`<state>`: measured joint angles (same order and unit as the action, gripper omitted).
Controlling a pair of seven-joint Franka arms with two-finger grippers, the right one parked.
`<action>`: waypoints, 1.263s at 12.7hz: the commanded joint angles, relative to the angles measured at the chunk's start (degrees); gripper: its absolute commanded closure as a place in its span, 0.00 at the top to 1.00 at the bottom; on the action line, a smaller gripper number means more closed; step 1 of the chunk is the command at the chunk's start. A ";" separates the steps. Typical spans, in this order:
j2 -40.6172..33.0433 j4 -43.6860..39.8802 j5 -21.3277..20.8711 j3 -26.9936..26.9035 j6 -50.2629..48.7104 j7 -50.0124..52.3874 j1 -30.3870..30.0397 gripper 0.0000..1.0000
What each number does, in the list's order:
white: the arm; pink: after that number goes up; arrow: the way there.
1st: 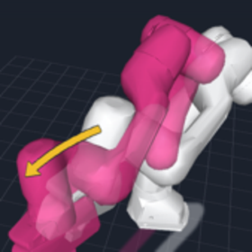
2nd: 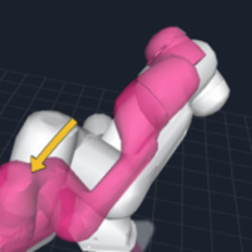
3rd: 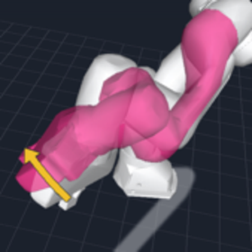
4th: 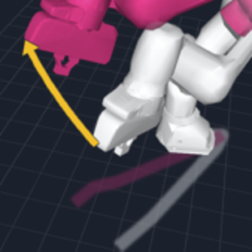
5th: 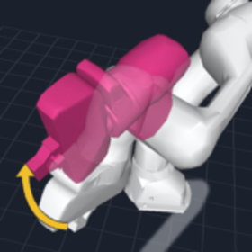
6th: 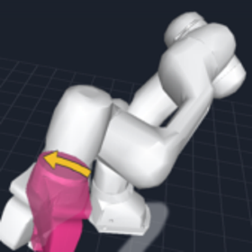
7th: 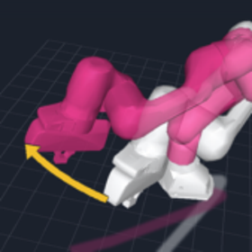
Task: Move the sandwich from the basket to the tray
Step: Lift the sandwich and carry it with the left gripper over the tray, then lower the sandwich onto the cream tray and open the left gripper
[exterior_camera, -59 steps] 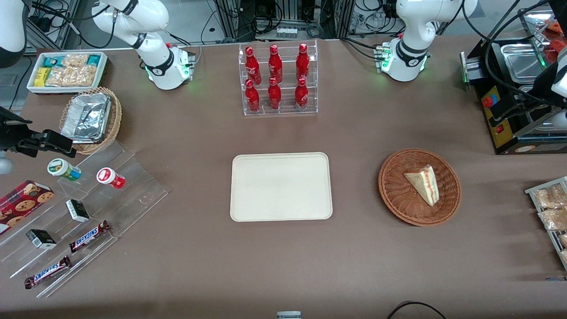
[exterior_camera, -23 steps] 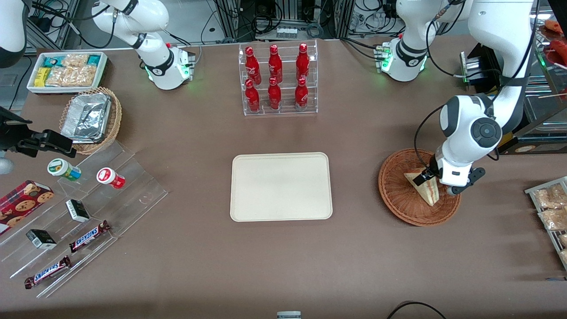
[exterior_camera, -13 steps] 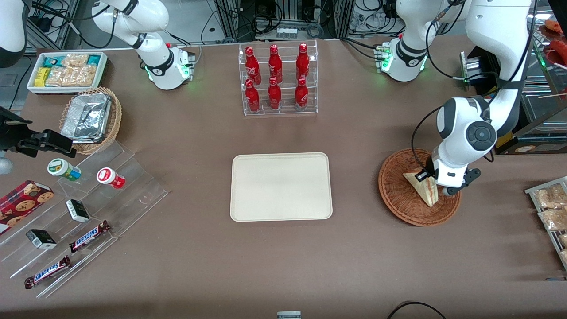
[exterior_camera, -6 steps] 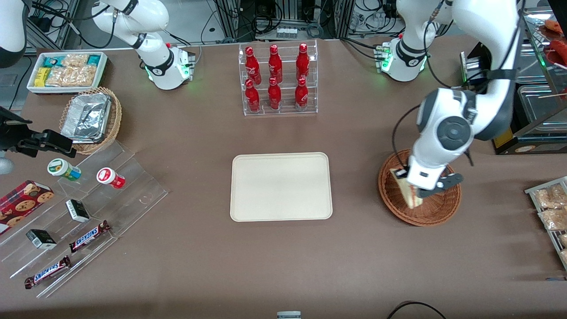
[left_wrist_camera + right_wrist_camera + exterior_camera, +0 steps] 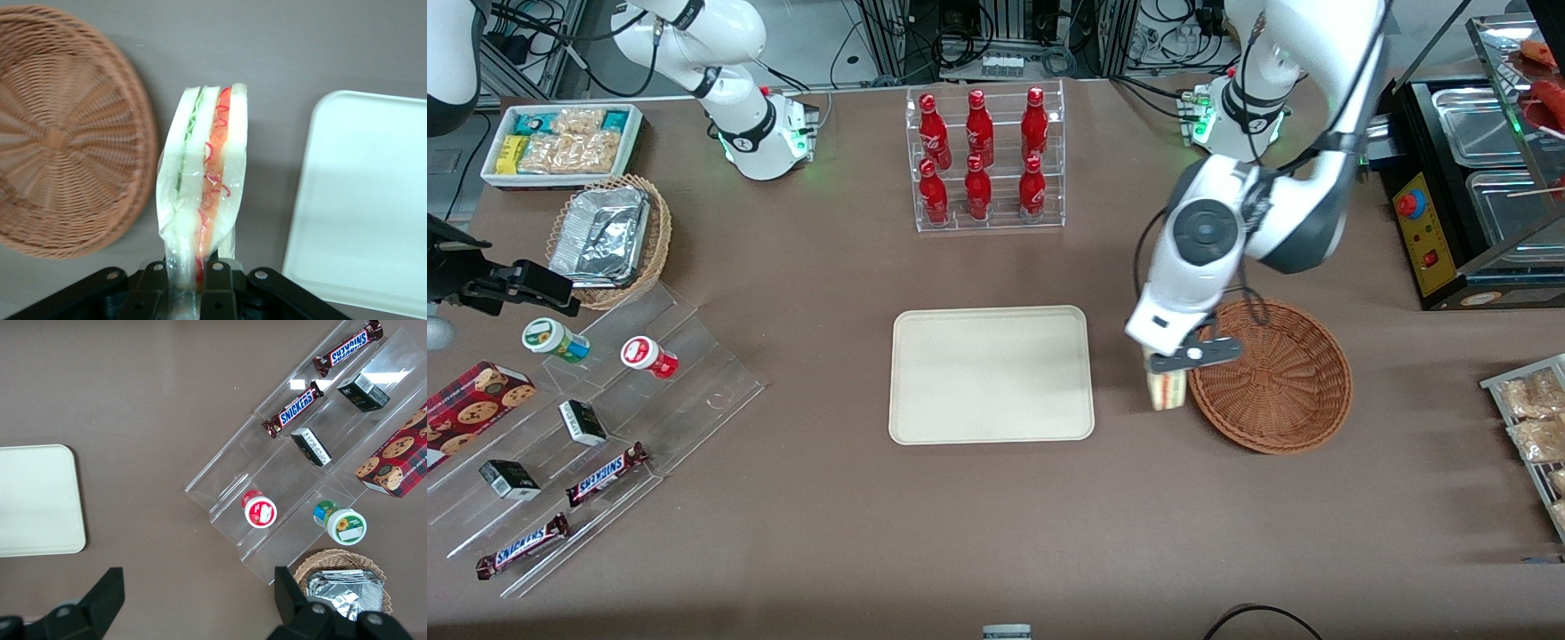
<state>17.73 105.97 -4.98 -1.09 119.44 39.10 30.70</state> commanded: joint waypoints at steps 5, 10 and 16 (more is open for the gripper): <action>18.98 -21.39 3.83 -0.67 -1.48 1.16 8.93 0.00; 22.52 -23.97 4.11 -0.58 -1.05 1.16 10.35 0.00; 24.37 -24.06 4.10 -0.23 -0.70 1.33 10.87 0.00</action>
<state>40.81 83.85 -1.60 -0.82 119.50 39.85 40.56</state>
